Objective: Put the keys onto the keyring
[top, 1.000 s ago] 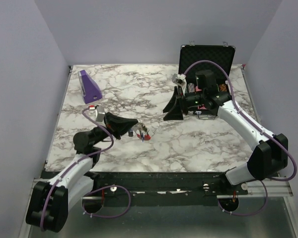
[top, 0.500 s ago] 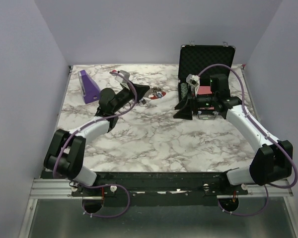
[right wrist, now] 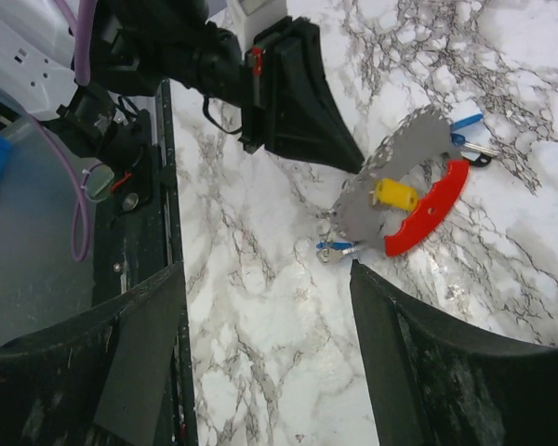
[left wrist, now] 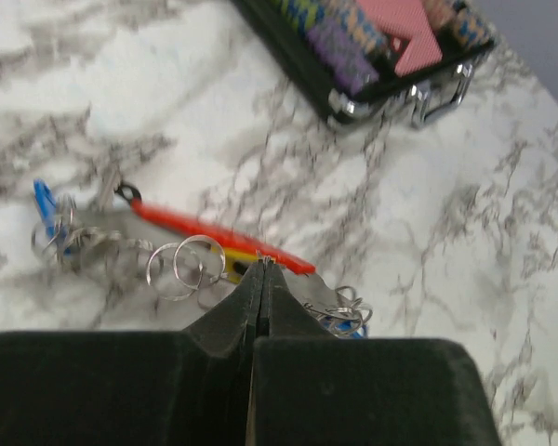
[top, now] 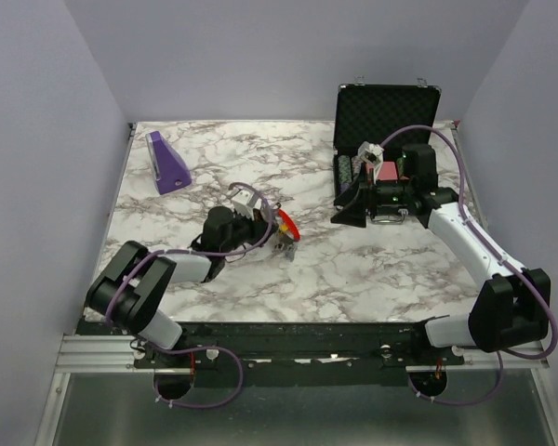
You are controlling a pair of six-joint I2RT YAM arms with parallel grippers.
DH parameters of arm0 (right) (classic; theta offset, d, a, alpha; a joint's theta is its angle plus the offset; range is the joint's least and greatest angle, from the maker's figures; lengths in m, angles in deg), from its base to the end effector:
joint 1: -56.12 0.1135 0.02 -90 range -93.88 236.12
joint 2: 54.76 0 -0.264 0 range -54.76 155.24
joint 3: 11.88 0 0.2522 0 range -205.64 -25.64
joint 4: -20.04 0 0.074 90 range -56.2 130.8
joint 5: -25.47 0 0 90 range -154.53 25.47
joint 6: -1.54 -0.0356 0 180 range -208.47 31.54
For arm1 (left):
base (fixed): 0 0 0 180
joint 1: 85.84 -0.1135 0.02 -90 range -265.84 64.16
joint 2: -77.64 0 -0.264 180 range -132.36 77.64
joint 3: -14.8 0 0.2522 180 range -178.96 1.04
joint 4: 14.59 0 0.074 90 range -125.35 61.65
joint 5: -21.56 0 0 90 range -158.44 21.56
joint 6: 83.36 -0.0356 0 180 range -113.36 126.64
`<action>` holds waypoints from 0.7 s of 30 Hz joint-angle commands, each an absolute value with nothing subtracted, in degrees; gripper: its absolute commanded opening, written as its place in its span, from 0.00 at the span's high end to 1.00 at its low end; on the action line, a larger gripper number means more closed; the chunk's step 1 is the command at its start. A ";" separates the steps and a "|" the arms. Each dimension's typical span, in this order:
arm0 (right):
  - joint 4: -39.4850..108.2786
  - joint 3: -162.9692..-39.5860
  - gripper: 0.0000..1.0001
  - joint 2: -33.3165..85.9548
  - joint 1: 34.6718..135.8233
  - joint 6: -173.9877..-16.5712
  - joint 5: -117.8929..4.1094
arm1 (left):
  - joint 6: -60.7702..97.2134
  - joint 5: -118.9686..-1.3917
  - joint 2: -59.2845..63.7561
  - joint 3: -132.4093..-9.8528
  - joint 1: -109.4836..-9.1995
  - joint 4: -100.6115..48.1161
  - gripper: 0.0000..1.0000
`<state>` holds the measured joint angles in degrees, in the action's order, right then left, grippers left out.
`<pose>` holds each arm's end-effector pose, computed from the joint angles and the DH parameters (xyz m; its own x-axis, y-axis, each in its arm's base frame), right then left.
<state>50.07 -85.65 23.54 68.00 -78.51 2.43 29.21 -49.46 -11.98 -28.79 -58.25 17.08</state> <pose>0.2773 0.0918 0.3022 -0.4047 -0.1542 -0.9013 -0.9057 0.2034 0.3719 0.2584 -0.1481 0.1693 -0.4782 -0.1596 -0.8636 0.5779 0.6832 -0.4463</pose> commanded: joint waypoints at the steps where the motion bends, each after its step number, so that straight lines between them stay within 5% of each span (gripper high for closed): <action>1: 48.39 -84.36 0.20 22.49 67.55 -77.31 3.93 | 30.81 -50.69 -4.03 -22.70 -57.89 19.65 0.62; 7: 55.49 -84.09 0.17 20.65 67.55 -69.23 -1.50 | 31.43 -58.84 20.89 -21.45 -58.41 -0.42 0.11; 9: 58.22 -84.88 0.17 19.77 67.55 -66.85 -7.54 | 33.00 -61.31 29.61 -24.61 -60.25 -11.08 0.01; 16: 57.10 -88.83 0.00 14.41 60.36 -73.68 -26.37 | 32.41 -51.23 38.98 -43.14 -79.31 -48.94 0.01; 21: 59.97 -97.60 0.00 13.62 55.17 -88.09 -38.66 | 23.53 -58.24 40.28 -51.52 -81.97 -63.85 0.01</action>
